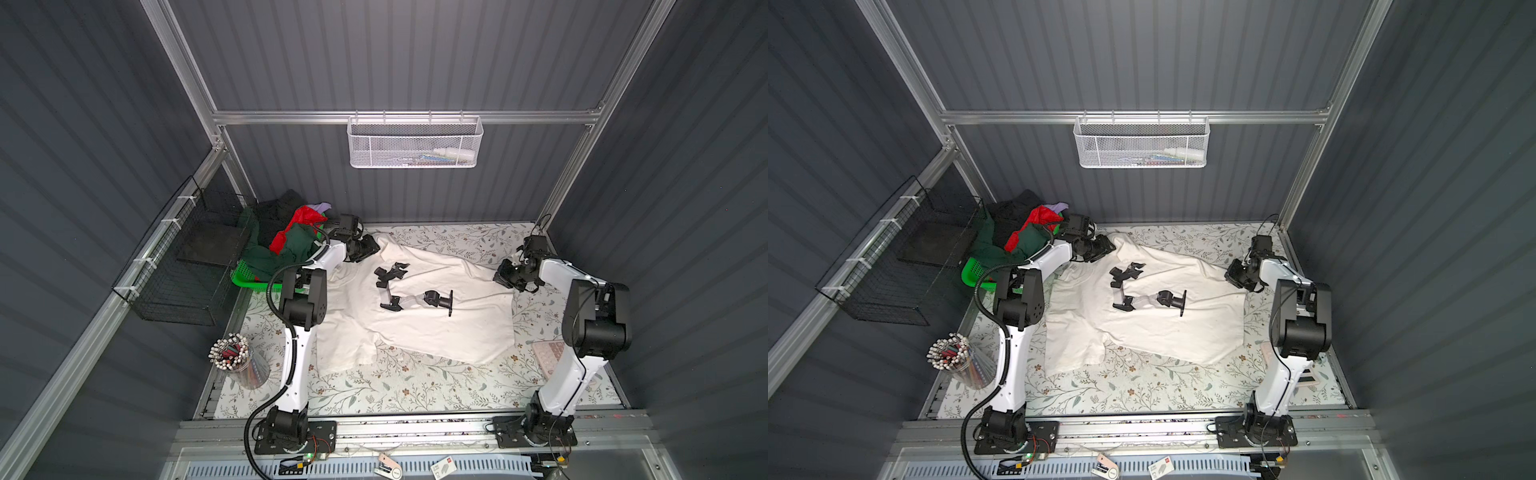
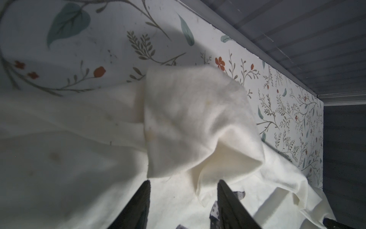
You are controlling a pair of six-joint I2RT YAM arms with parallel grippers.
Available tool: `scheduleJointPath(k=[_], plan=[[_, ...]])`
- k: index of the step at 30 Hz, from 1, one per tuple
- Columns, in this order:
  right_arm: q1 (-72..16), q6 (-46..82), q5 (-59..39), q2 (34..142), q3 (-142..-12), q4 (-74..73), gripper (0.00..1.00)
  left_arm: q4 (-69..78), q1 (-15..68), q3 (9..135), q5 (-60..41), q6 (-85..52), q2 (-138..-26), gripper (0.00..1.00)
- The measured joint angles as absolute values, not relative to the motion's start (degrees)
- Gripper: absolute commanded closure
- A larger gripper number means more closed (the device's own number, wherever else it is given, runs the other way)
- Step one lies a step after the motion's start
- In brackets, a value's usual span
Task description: Fold and stack the t-shirts
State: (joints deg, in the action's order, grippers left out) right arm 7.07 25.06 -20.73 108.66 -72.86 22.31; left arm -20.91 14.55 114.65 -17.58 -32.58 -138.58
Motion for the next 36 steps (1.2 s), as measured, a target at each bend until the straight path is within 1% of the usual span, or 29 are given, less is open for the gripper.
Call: scheduleJointPath(k=[10, 24, 27, 29, 31, 36], plan=[[7.27, 25.04, -21.23, 108.66, -72.86, 22.33, 1.0, -21.45, 14.55, 119.94, -17.63, -32.6, -142.26, 0.47], [7.53, 25.02, -21.3, 108.66, -72.88, 22.35, 1.0, -21.78, 14.55, 120.01, -17.17, -31.73, -143.33, 0.46], [7.53, 25.04, -21.3, 108.66, -72.88, 22.35, 1.0, -22.31, 14.55, 120.62, -16.86, -31.44, -143.5, 0.52], [7.53, 25.04, -21.39, 108.66, -72.88, 22.35, 1.0, -22.55, 14.55, 121.95, -16.75, -31.09, -144.42, 0.58], [7.53, 25.04, -21.47, 108.66, -72.88, 22.35, 1.0, -22.57, 14.55, 123.09, -16.82, -30.85, -145.43, 0.63], [7.53, 25.04, -21.65, 108.66, -72.88, 22.33, 1.0, -22.92, 14.55, 124.25, -16.91, -30.26, -146.3, 0.69]])
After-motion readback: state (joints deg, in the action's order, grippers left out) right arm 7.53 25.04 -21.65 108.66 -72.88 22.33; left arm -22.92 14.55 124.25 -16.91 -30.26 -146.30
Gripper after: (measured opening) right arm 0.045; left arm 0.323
